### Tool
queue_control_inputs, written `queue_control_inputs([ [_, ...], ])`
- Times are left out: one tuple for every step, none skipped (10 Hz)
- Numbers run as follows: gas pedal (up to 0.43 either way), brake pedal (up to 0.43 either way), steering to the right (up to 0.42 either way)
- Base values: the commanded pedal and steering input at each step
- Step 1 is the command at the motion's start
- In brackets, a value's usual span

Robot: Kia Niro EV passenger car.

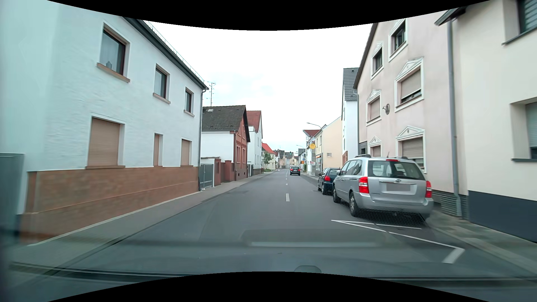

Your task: Follow the waypoints while adhering to traffic rules and regulations

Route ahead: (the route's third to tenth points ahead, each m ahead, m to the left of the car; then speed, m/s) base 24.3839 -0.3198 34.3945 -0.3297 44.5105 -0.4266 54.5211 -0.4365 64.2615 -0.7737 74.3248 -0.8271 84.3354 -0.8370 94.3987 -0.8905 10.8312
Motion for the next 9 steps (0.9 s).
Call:
queue_control_inputs([
  [0.0,0.0,0.0],
  [0.0,0.0,0.0],
  [0.0,0.0,0.005],
  [0.0,0.0,0.009],
  [0.0,0.0,0.015],
  [0.0,0.0,0.018],
  [0.0,0.0,0.02],
  [0.0,0.0,0.021],
  [0.0,0.0,0.021],
])
